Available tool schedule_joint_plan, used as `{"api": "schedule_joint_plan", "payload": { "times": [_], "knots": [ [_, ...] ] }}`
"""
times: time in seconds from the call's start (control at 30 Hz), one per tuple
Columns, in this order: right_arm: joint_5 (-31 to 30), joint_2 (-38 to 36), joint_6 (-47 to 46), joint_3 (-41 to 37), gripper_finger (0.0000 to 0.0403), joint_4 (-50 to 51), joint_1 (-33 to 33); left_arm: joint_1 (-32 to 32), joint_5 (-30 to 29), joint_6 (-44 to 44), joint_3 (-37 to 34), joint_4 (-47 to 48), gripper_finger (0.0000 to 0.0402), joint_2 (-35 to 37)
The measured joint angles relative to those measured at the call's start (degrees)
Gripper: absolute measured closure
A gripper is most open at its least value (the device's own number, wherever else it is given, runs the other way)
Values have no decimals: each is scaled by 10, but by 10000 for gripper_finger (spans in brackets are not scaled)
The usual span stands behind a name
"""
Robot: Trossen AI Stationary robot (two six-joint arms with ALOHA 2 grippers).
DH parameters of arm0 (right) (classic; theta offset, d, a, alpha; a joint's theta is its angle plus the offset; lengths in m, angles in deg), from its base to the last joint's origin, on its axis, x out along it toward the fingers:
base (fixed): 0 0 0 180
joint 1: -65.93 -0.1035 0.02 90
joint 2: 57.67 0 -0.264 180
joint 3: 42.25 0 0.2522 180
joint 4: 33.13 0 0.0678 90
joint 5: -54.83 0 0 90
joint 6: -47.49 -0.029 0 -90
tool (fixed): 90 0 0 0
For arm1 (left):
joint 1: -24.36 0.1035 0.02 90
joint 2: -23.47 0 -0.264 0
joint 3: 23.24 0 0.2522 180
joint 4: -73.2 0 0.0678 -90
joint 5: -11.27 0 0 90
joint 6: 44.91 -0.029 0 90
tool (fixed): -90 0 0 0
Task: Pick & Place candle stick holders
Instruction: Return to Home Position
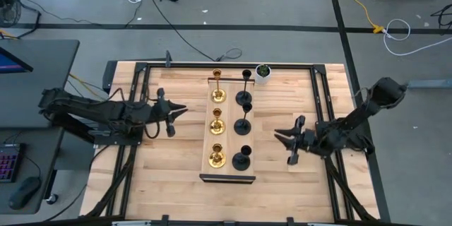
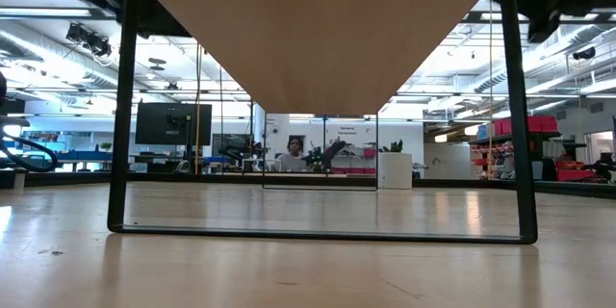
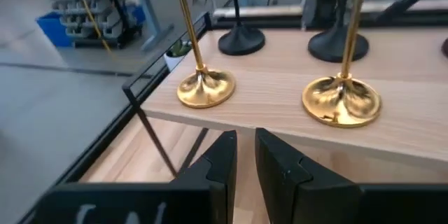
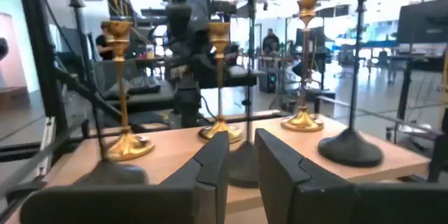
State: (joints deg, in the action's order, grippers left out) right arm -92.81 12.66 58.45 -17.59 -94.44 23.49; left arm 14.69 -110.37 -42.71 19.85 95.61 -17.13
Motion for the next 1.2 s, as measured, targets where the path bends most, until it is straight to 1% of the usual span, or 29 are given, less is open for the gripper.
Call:
{"api": "schedule_joint_plan", "payload": {
  "times": [0.1,0.2,0.27,0.3,0.37,0.43,0.5,0.57,0.63,0.73,0.8,0.93,1.2],
  "knots": [
    [39,-37,0,-33,335,0,36,11,4,-18,-68,-92,346,36],
    [80,-69,-1,-70,335,0,76,32,14,-28,-138,-154,346,81],
    [109,-87,-18,-99,335,-11,113,47,19,-30,-185,-192,346,112],
    [117,-92,-27,-101,335,3,134,55,24,-32,-205,-215,346,126],
    [169,-106,-34,-101,335,19,173,71,52,-51,-246,-261,346,154],
    [246,-108,-36,-99,335,16,218,88,82,-63,-280,-309,346,174],
    [304,-109,-44,-99,335,19,263,108,102,-65,-288,-313,346,190],
    [333,-108,-54,-99,335,26,311,129,110,-72,-288,-313,346,194],
    [360,-110,-63,-100,335,54,359,150,129,-74,-288,-310,346,196],
    [388,-111,-101,-100,335,70,411,175,150,-74,-288,-309,346,197],
    [390,-110,-124,-100,335,72,426,182,151,-74,-288,-303,346,196],
    [392,-110,-136,-100,335,76,428,183,135,-59,-288,-297,346,196],
    [392,-110,-135,-100,335,72,428,183,137,-59,-289,-298,346,196]
  ]
}}
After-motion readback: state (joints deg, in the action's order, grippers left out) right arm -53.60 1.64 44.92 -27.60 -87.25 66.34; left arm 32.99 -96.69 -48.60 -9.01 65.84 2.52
